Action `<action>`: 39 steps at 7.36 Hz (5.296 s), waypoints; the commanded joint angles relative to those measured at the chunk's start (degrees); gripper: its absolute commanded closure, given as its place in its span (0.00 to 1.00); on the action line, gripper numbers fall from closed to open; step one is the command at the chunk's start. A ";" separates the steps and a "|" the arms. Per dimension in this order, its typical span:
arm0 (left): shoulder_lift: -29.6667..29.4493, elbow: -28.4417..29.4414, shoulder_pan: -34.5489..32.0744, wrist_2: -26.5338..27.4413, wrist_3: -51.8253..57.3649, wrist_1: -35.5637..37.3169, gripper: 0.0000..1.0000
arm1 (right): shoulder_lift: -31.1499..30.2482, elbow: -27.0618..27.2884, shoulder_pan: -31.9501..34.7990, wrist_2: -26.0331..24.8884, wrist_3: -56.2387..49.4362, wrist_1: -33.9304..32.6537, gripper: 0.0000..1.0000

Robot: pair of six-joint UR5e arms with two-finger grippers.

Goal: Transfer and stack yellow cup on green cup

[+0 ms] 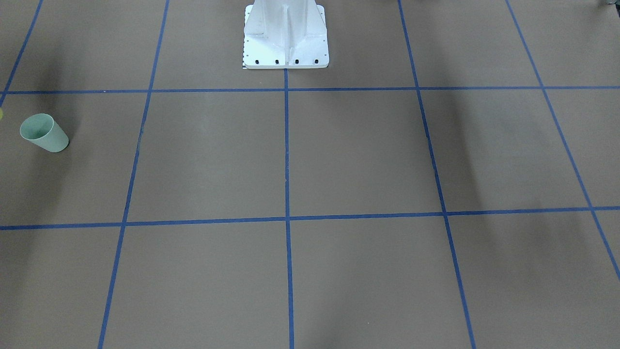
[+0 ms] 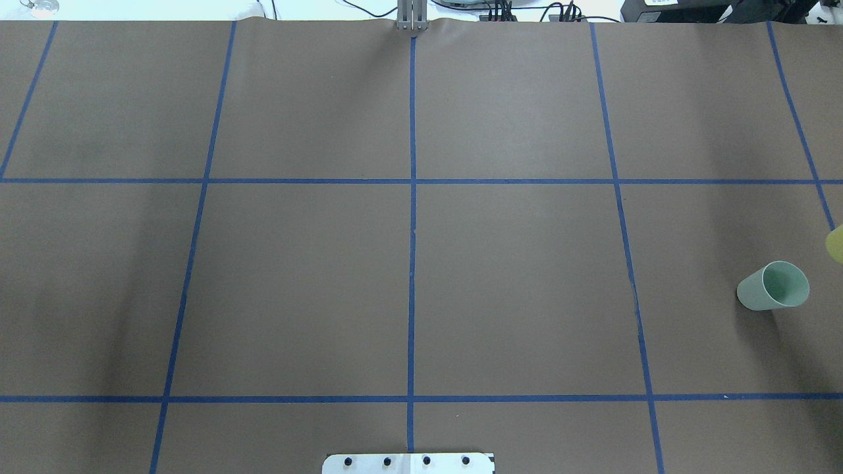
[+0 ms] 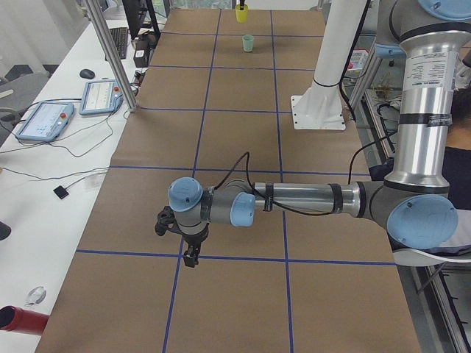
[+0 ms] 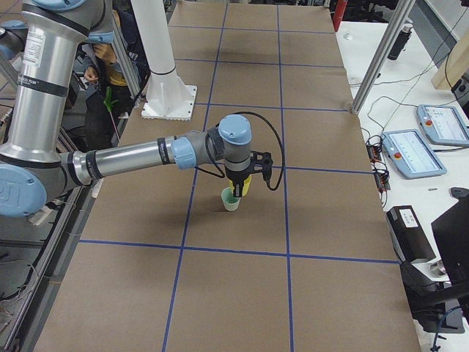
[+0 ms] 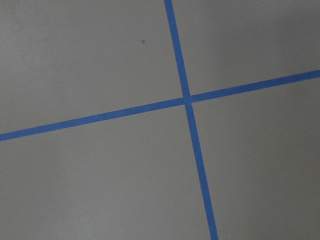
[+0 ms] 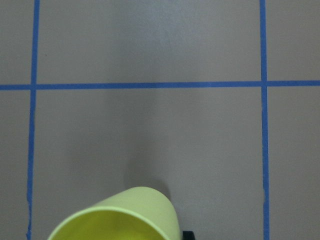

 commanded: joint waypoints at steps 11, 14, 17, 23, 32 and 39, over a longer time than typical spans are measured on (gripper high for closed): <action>1.90 -2.26 0.22 -0.09 -0.35 -0.04 0.00 | -1.11 -11.19 -9.46 1.81 15.19 24.46 1.00; 1.90 -2.26 0.22 -0.09 -0.35 -0.04 0.00 | -1.29 -11.19 -9.99 1.81 15.19 24.55 1.00; 1.90 -2.17 0.22 -0.09 -0.35 -0.13 0.00 | -1.29 -11.10 -10.07 1.81 15.71 24.64 0.01; 1.90 -2.00 0.22 0.00 -0.35 -0.04 0.00 | 0.12 -11.63 -9.55 -1.87 15.11 21.58 0.00; 2.07 -1.47 0.22 0.00 -0.18 -0.04 0.00 | 8.12 -16.55 12.68 -7.88 -22.52 -7.36 0.00; 1.11 -2.34 -1.26 0.09 -0.09 0.66 0.00 | 6.44 -16.73 13.04 -7.25 -22.52 -6.65 0.00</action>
